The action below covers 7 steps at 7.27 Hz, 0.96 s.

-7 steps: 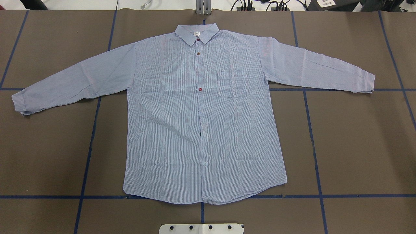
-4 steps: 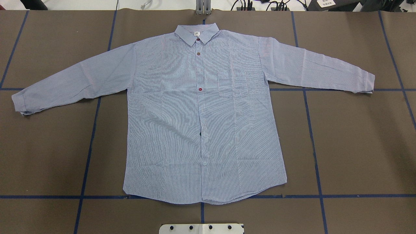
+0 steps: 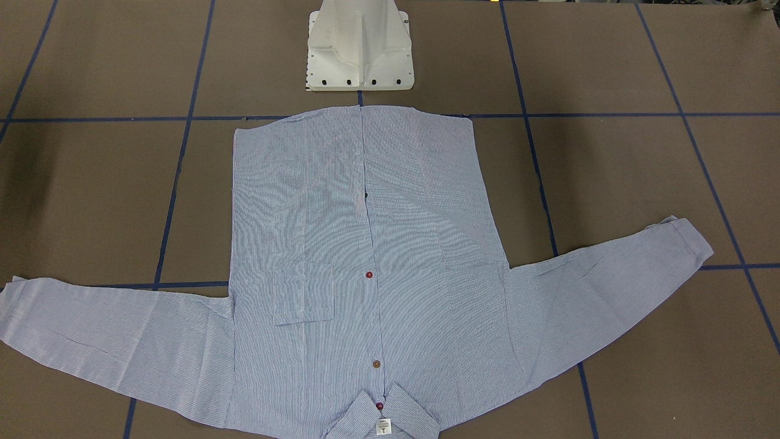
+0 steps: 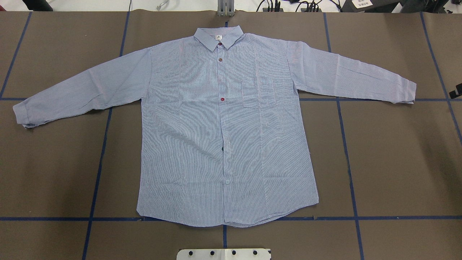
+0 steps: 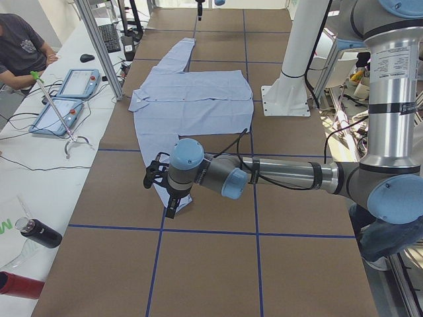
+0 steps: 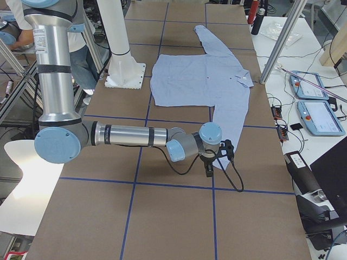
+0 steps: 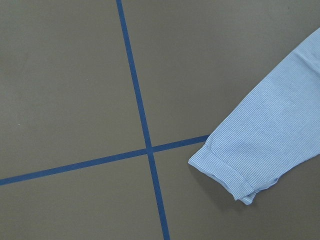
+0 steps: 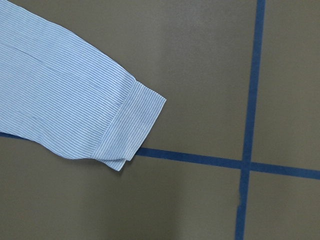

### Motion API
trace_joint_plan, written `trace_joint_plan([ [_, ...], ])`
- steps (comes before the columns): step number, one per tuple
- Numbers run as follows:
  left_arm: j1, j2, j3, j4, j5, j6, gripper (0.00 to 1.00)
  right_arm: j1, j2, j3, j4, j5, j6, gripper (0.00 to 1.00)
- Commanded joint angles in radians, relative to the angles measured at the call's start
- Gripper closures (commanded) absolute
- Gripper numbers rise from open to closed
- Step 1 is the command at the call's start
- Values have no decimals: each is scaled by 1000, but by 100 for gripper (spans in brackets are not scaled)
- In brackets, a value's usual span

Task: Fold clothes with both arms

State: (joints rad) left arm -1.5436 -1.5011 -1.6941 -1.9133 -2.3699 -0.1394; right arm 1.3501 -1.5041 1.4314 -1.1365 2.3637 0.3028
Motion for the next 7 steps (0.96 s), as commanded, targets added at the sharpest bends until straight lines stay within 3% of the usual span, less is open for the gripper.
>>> trace_joint_plan([
  [1,0,-7,2,-4,-5,-11,0,-75,59,-74,26,-3,64,0],
  [4,0,-7,-1,-6,-5,-12,0,-112,159,-183,26,-20,134,3],
  [7,0,-11,-1,-4,-5,-19,0,-130,159,-232,90,-53,186,8],
])
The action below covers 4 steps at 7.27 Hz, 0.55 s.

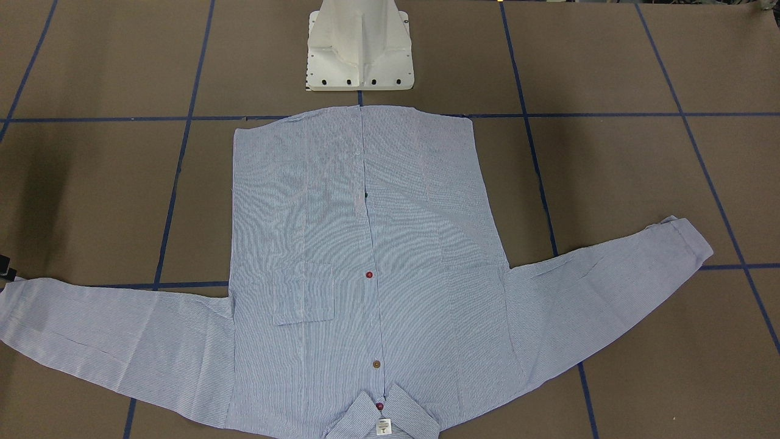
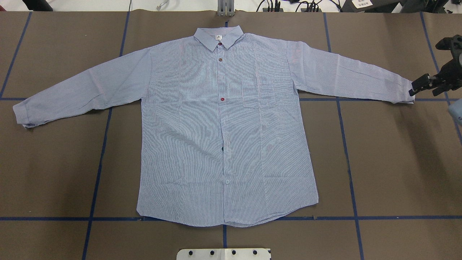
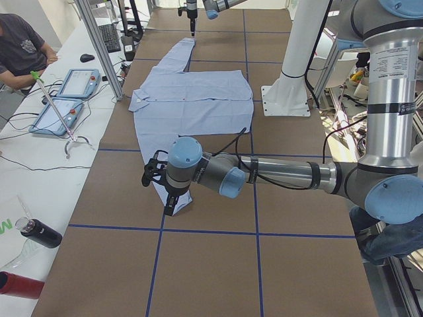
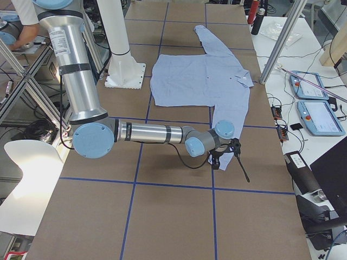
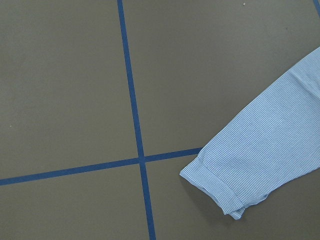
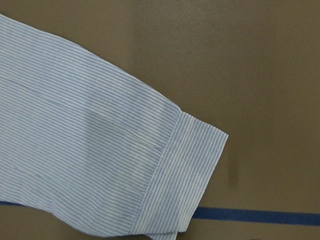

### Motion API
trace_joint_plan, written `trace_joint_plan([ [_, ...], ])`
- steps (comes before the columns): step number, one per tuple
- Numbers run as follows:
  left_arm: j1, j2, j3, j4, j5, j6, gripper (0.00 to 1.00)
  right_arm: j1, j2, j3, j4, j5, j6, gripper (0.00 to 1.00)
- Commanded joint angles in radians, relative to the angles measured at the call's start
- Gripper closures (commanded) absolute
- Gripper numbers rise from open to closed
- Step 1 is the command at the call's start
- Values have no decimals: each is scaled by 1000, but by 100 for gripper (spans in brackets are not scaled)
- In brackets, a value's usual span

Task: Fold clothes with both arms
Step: 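Lower the right gripper onto the sleeve cuff nearest it and grasp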

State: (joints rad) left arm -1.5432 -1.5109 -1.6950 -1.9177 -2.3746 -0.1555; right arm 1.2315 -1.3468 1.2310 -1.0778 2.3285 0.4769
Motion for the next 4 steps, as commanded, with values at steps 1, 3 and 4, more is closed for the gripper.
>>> trace_joint_plan([
  [1,0,-5,0,2,0,-4,0,-17,5,-30,32,-26,26,16],
  [3,0,-8,0,2,-2,-4,0,-43,15,-31,32,-34,74,35],
  [4,0,-9,0,2,0,-4,0,-43,15,-34,30,-34,74,38],
])
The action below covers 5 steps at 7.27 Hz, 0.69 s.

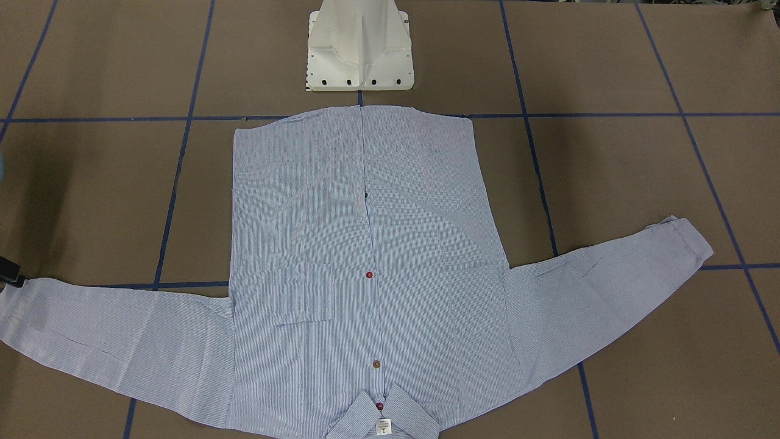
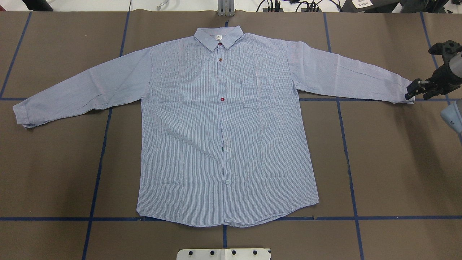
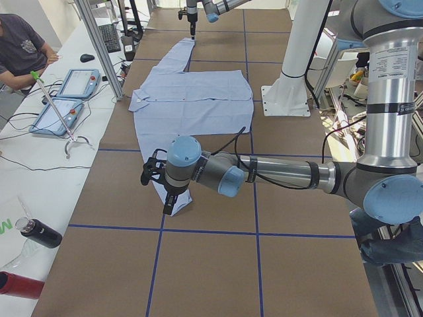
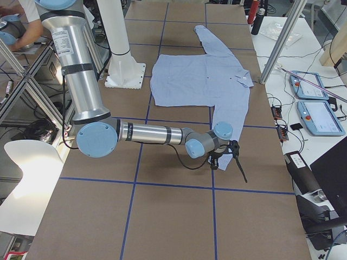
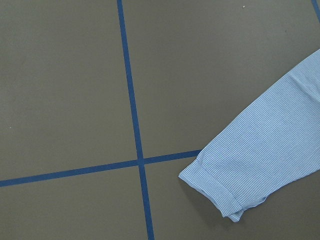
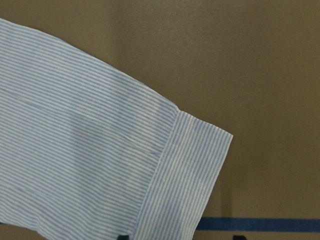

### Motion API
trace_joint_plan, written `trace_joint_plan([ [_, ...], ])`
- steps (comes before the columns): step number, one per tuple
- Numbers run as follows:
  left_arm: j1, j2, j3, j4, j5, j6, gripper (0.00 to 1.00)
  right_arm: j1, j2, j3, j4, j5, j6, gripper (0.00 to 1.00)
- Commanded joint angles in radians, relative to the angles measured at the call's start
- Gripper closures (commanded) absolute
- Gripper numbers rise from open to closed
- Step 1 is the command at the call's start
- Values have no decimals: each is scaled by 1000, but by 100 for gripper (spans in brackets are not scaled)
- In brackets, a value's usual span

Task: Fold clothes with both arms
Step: 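Lower the right gripper onto the sleeve cuff nearest it and grasp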

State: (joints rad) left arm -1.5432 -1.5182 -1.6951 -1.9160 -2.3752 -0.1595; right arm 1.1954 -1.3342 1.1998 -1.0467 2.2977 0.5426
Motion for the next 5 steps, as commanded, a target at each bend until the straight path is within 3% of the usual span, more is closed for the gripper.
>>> trace_joint_plan([
  [1,0,-4,0,0,1,0,0,-8,0,-5,-1,-3,8,41],
  [4,0,-4,0,2,-1,-2,0,-7,-6,-9,-3,-1,10,42],
  [5,0,-7,0,2,1,-2,0,-8,-5,-11,-3,-1,14,49],
])
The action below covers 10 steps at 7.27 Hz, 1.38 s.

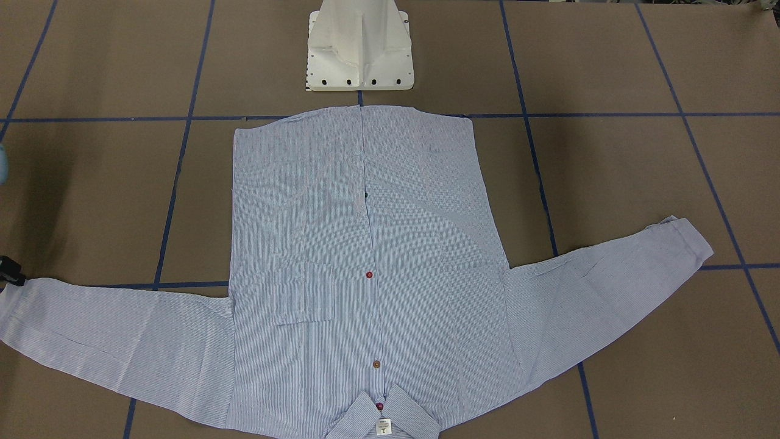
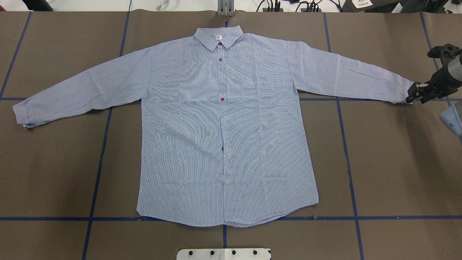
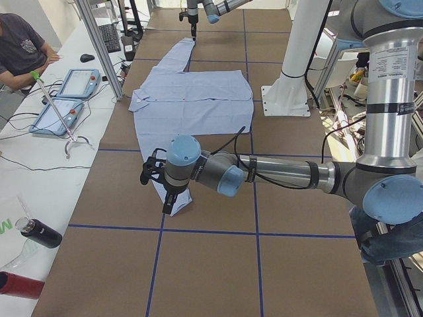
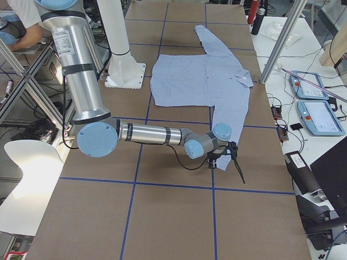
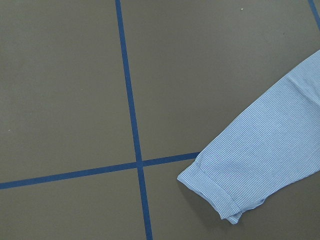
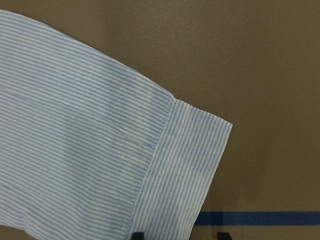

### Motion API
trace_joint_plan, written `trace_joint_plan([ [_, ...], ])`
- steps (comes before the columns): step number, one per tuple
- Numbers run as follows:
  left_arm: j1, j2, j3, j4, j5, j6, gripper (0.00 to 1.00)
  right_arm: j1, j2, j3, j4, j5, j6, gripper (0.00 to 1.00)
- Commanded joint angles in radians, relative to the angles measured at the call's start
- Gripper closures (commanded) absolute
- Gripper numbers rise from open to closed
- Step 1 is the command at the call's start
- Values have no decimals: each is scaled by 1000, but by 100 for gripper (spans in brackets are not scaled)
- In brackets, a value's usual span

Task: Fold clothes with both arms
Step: 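Lower the right gripper onto the sleeve cuff nearest it and grasp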

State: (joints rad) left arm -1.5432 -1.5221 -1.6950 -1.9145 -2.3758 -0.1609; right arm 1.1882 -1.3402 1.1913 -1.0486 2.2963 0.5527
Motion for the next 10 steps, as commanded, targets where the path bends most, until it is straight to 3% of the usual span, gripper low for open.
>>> trace_joint_plan([
  [1,0,-13,14,0,1,0,0,1,3,-4,-2,0,7,53],
  [2,0,-15,11,2,1,0,0,-1,6,-4,-2,0,16,55],
  [5,0,-15,6,2,1,-2,0,-1,7,-4,-2,-1,15,98],
  [8,0,-15,5,3,1,-2,0,1,12,4,1,0,15,100],
  [10,0,-15,3,3,1,-2,0,28,16,65,6,47,13,100],
])
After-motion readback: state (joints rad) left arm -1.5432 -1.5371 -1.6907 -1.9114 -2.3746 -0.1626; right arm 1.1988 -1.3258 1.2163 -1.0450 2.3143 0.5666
